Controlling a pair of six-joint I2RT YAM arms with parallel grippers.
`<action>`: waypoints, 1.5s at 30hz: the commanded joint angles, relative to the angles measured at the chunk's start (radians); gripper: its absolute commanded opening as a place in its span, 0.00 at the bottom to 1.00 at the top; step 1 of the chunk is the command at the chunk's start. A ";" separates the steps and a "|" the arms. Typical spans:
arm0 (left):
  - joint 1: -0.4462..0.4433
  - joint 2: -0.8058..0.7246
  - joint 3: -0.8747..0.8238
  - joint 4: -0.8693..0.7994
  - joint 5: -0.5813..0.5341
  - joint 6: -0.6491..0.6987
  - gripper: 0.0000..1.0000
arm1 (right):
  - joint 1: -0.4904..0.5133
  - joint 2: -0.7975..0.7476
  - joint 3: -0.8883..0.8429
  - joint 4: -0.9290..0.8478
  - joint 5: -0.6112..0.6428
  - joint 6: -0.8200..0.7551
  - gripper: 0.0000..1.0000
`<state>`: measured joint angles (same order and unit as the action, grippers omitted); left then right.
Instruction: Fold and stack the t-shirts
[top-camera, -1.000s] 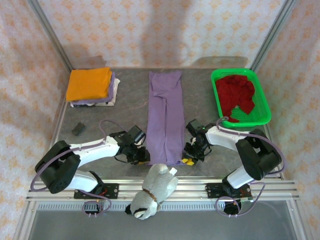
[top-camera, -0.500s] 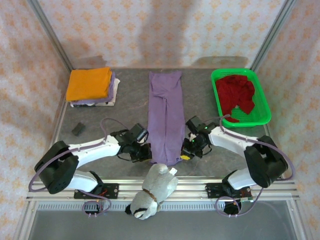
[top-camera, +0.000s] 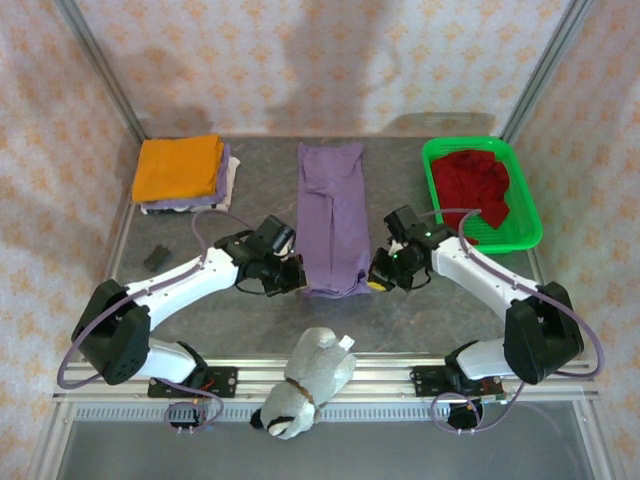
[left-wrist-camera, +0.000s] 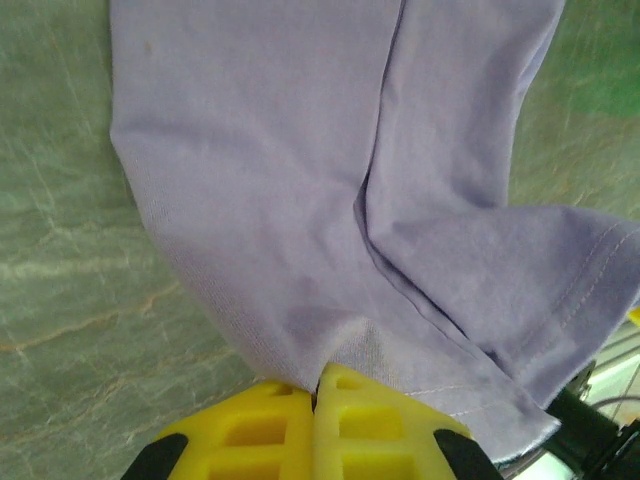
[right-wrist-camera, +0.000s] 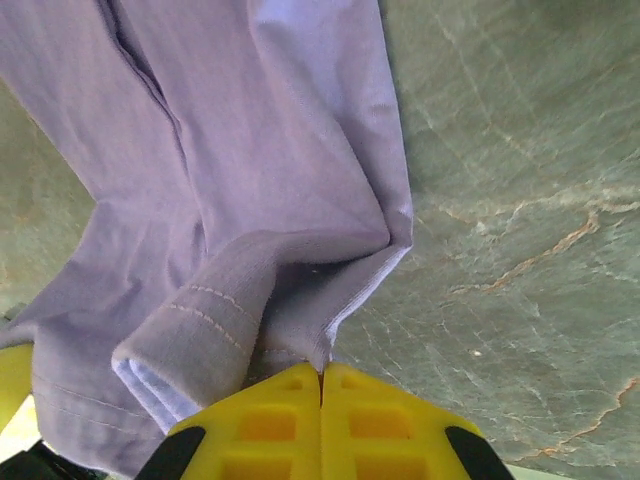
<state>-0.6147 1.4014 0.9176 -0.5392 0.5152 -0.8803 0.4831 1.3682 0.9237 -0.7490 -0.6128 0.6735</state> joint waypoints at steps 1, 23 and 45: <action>0.032 0.030 0.061 -0.050 -0.034 0.031 0.00 | -0.018 0.020 0.069 -0.043 0.039 -0.045 0.00; 0.209 0.375 0.480 -0.211 -0.005 0.235 0.00 | -0.114 0.504 0.627 -0.236 0.061 -0.306 0.00; 0.313 0.712 0.898 -0.390 0.035 0.352 0.00 | -0.174 0.797 0.994 -0.362 0.126 -0.412 0.00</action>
<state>-0.3149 2.0995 1.7760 -0.8680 0.5434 -0.5529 0.3218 2.1506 1.8683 -1.0611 -0.5259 0.2890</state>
